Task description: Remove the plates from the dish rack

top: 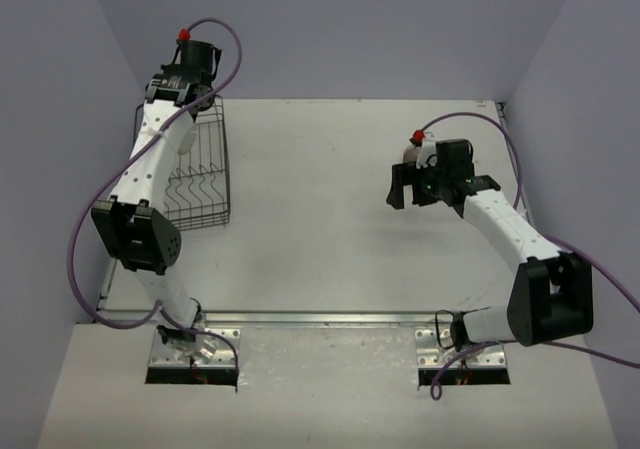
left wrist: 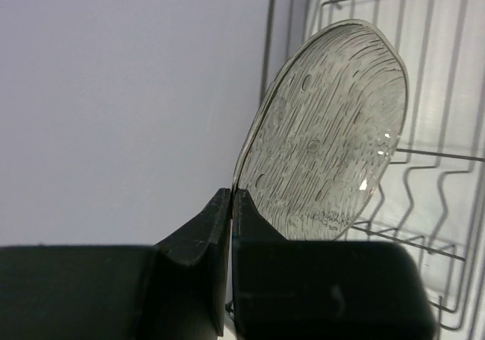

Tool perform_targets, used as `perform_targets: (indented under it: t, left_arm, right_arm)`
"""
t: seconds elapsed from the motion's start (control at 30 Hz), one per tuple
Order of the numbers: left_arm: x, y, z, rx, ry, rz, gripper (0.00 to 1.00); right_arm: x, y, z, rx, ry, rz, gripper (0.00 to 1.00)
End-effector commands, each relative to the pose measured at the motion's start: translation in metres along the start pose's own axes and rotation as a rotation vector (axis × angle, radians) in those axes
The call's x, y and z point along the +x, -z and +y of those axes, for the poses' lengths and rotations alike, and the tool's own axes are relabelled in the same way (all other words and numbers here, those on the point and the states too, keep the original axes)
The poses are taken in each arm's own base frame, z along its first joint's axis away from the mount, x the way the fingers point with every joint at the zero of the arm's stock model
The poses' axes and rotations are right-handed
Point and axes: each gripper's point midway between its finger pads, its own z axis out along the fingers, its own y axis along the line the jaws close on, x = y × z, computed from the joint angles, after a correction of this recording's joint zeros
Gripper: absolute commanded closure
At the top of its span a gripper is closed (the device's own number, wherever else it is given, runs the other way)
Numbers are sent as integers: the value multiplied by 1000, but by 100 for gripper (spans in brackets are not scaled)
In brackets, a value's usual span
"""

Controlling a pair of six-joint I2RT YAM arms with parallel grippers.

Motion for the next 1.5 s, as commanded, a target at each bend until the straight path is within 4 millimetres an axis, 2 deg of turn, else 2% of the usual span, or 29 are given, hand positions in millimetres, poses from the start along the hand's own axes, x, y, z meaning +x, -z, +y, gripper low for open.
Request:
perform_targets:
  t: [0.0,0.1,0.13,0.23,0.33,0.37,0.43,0.5,0.57,0.7,0.8,0.9,0.97,1.1,1.17,1.23,1.3,1.4,1.43,1.47]
  left_arm:
    - [-10,37,12,106,79,-71,100]
    - [-11,55,-18,328,91,-99,100]
    - [-11,59,-17,341,101,-105,100]
    - [-13,91,-50,606,108,-156,100]
    - [-11,110,-67,741,113,-169,100]
    - [-10,113,-68,755,117,-171,100]
    - [-10,119,-72,796,123,-177,100]
    - [-11,128,-74,836,122,-191,100]
    - [-11,135,-76,870,120,-199,100]
    - [-8,139,-78,893,113,-196,100]
    - [-7,144,-81,922,107,-197,100]
    - [-6,147,-82,934,104,-200,100]
    - [-5,149,-82,940,104,-202,100]
    - [-5,152,-82,954,105,-205,100]
    - [-4,153,-82,957,105,-206,100]
    - [-5,154,-82,960,104,-208,100]
    - [-5,154,-82,962,104,-209,100]
    - [-5,154,-82,963,105,-208,100]
    - [-5,154,-83,965,105,-207,100]
    - [-5,154,-83,965,105,-207,100]
  right_arm:
    - [-37,17,26,-116,-3,-124,1]
    - [-50,22,48,-229,-41,-151,1]
    - [-52,21,54,-261,-58,-149,1]
    - [-81,21,75,-355,-111,-179,1]
    - [-102,15,94,-421,-147,-181,1]
    - [-104,9,98,-431,-167,-165,1]
    - [-123,7,114,-459,-172,-178,1]
    - [-133,-8,130,-472,-169,-163,1]
    - [-150,-11,155,-495,-130,-185,1]
    - [-156,-30,188,-508,-86,-169,1]
    - [-171,-37,216,-552,-61,-177,1]
    - [-180,-47,235,-602,-77,-162,2]
    - [-187,-45,245,-650,-86,-159,3]
    - [-188,-55,264,-774,-134,-111,8]
    - [-194,-57,273,-831,-155,-101,12]
    - [-193,-66,277,-854,-189,-74,21]
    - [-191,-68,282,-899,-211,-54,46]
    - [-185,-65,289,-971,-230,-29,65]
    - [-183,-59,293,-1020,-234,-14,77]
    - [-179,-62,292,-1016,-240,-4,82]
